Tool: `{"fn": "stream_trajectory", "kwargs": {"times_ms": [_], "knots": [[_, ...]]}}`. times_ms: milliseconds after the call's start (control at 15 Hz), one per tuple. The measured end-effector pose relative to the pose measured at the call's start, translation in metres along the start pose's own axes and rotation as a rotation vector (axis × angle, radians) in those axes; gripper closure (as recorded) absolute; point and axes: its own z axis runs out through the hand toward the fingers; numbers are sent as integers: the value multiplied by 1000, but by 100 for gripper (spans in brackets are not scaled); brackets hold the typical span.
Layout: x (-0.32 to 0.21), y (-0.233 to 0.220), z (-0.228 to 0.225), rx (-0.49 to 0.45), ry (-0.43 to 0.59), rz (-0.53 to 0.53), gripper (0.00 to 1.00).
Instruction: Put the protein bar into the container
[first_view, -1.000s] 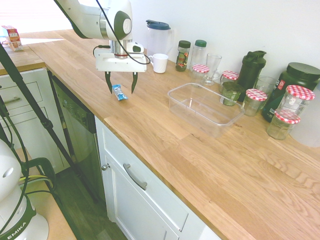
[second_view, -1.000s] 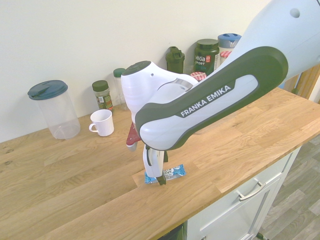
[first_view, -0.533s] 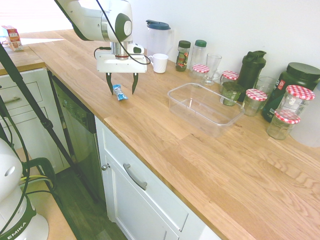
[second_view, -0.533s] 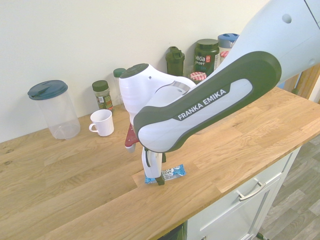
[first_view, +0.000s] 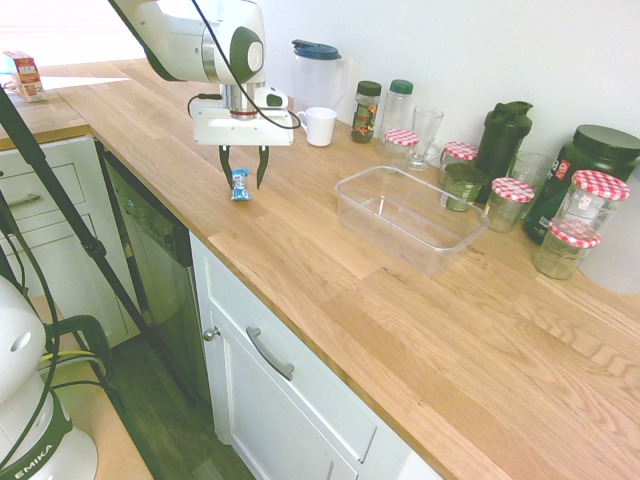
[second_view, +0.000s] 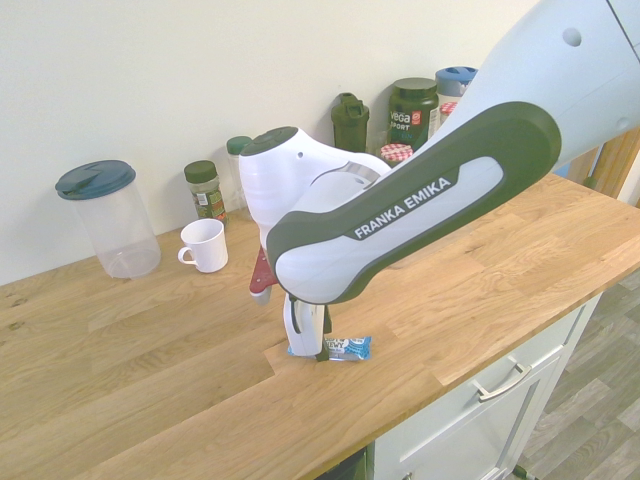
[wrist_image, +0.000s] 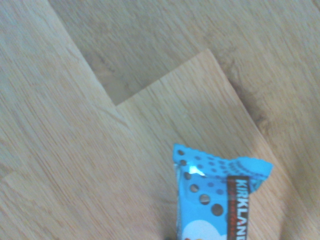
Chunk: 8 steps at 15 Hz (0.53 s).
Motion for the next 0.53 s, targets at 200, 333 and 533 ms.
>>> {"fn": "stream_trajectory", "kwargs": {"times_ms": [200, 333, 533], "knots": [[1, 3, 0, 1, -1, 3, 100], [2, 5, 0, 2, 3, 7, 100], [3, 4, 0, 3, 10, 11, 100]]}}
